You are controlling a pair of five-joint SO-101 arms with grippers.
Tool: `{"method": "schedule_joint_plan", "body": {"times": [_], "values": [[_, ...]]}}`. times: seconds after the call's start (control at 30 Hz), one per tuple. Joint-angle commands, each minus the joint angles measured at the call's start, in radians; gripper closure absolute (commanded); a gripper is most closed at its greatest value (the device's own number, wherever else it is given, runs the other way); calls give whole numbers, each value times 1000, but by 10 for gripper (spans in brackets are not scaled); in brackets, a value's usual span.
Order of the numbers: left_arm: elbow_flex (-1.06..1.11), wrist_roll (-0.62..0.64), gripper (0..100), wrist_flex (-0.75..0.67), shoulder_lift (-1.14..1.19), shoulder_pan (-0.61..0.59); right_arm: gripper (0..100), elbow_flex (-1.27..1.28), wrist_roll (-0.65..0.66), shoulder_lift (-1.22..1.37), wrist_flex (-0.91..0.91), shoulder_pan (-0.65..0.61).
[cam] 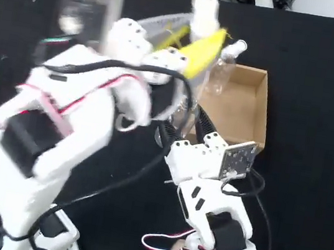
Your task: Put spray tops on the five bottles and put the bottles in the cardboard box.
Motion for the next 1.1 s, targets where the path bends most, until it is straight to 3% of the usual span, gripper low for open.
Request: {"method": "schedule_joint_plan", "body": {"times": [0.0,0.27,0.5,0.77,1.07], "values": [[73,6,970,-91,0,22,987,-2,3,-19,-28,-9],[136,5,970,-104,0,13,987,-2,3,-19,-28,-5],[65,5,970,-150,0,16,987,1,3,-19,-26,-3],[50,5,970,-28,0,12,987,1,3,-19,-26,-3],[41,3,970,-28,0,12,987,-8,69,-19,25,-5]]}}
